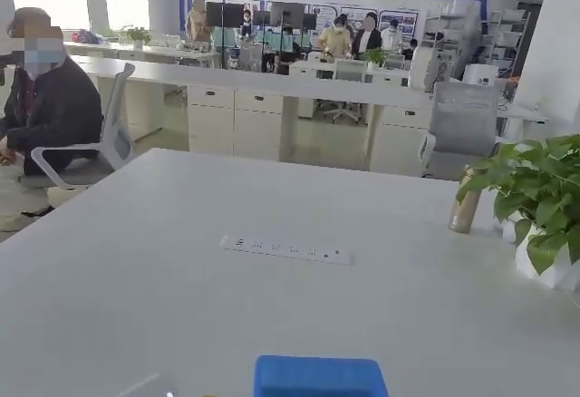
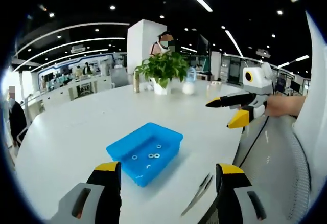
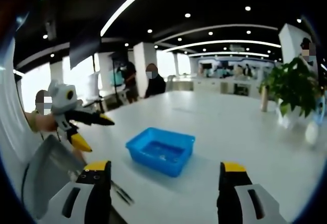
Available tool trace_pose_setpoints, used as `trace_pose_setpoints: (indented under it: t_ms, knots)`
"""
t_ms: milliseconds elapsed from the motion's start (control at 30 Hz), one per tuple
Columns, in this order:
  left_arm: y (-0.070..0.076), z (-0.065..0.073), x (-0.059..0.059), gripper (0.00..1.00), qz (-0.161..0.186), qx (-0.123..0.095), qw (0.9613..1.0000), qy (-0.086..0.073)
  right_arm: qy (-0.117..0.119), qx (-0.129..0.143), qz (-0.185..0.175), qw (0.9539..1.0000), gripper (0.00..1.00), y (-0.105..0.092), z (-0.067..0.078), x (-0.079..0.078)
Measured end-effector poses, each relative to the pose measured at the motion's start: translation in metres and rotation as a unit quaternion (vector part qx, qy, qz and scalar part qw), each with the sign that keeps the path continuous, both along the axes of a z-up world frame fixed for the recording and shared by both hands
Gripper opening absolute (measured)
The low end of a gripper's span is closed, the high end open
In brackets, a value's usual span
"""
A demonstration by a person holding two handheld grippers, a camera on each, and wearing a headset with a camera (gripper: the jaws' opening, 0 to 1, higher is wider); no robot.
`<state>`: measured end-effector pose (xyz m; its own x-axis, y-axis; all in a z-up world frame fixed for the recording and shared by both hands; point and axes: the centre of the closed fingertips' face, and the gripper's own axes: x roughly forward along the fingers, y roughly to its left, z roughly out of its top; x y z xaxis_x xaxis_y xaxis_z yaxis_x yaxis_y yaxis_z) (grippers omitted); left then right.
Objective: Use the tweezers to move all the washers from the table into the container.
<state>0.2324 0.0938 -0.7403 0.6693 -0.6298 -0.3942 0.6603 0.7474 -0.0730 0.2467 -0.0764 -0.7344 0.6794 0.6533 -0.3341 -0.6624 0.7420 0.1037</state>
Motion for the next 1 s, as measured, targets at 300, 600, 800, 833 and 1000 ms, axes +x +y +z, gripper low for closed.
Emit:
trace_pose_setpoints:
  t_ms: [300, 600, 800, 833, 1000]
  knots:
    - [0.028, 0.038, 0.019, 0.99, 0.107, -0.049, 0.9893, -0.086, -0.028, 0.025, -0.030, 0.9989, 0.93, -0.005, 0.014, 0.009]
    - [0.018, 0.065, 0.015, 0.99, 0.097, -0.107, 0.9780, -0.150, -0.082, 0.022, -0.051, 0.9951, 0.99, -0.008, 0.031, 0.016]
    - [0.020, 0.055, 0.017, 0.99, 0.103, -0.084, 0.9821, -0.134, -0.082, 0.023, -0.077, 0.9934, 0.99, -0.022, 0.031, 0.023]
    - [0.021, 0.054, 0.017, 0.99, 0.102, -0.086, 0.9824, -0.131, -0.080, 0.025, -0.080, 0.9933, 0.99, -0.023, 0.031, 0.023]
    - [0.019, 0.051, 0.016, 0.99, 0.099, -0.087, 0.9839, -0.121, -0.086, 0.015, -0.088, 0.9923, 0.99, -0.026, 0.031, 0.024]
